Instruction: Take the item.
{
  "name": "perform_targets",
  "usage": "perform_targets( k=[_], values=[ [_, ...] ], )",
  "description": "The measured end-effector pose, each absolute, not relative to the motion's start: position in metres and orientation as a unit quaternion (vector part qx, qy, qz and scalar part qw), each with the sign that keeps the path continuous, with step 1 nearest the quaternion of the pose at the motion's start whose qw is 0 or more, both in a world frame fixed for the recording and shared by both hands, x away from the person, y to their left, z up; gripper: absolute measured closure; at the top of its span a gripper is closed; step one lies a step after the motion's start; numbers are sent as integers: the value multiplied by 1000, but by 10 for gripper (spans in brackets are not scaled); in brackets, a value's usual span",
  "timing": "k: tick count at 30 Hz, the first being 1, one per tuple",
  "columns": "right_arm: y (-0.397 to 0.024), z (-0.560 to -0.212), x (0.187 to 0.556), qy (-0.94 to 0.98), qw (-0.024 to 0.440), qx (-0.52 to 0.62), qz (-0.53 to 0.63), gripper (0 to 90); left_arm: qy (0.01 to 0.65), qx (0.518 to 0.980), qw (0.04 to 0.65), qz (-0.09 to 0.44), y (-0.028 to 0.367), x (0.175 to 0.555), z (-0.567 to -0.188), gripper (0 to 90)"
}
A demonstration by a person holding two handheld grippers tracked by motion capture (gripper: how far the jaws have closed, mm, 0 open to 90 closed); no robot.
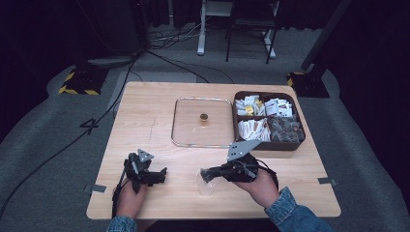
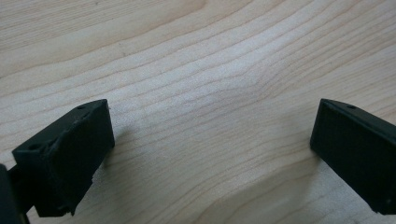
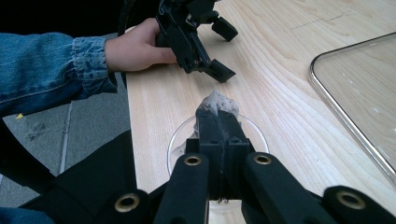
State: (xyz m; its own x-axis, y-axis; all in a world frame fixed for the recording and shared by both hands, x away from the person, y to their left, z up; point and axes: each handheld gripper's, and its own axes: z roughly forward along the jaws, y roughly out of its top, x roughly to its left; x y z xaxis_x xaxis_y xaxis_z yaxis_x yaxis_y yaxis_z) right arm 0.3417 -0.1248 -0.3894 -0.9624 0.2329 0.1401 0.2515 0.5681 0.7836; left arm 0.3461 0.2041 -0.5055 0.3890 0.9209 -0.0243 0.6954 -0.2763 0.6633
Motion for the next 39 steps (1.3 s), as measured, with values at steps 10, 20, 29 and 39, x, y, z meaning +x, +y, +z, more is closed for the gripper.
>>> perform_targets(
  k=[10,20,29,39],
  values=[
    [-121,-402,344,-888,12,-142,-437,837,520,777,303,186,204,346,-506,0],
    [-119,-405,343,-883,17,-154,-443,598,520,777,302,187,204,346,-506,0],
    [-125,-401,347,-875,16,-166,-455,368,520,777,302,186,204,346,-506,0],
    [-162,-377,352,-863,-42,-198,-463,87,521,776,303,186,204,347,-506,0]
  ],
)
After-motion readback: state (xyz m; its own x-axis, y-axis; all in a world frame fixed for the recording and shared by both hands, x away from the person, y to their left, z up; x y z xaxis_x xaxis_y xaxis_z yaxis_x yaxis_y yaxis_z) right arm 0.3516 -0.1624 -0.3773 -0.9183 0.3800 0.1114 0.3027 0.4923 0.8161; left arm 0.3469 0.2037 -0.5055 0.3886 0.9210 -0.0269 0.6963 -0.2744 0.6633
